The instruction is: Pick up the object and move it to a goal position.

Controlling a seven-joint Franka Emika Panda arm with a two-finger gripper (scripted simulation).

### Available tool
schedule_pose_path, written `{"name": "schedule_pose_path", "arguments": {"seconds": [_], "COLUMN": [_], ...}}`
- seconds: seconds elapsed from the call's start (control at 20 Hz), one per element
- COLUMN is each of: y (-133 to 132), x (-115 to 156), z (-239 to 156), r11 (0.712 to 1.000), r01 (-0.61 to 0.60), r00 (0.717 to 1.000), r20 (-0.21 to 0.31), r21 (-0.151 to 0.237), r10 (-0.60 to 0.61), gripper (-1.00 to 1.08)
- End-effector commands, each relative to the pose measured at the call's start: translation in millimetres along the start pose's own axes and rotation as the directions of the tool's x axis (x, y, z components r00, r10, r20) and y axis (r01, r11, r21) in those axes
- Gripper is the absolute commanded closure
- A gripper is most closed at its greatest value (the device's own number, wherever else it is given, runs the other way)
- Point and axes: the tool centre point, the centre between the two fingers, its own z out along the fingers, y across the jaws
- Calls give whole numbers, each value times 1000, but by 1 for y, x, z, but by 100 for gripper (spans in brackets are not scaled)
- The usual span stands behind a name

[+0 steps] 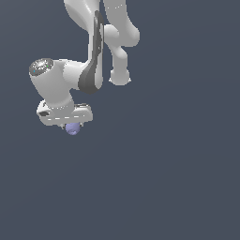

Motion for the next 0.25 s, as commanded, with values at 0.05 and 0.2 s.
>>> {"name": "schedule_pose_path", "arguments": {"seconds": [0.05, 0.2], "y": [7, 8], "x": [2, 3], "z": [-3, -3], "r11": [1000, 1000], "r01": [2, 2], "r00": [1000, 1000], "r20": [0, 0], "r21": [0, 0], "r10": [-2, -2], "gripper": [108, 108]}}
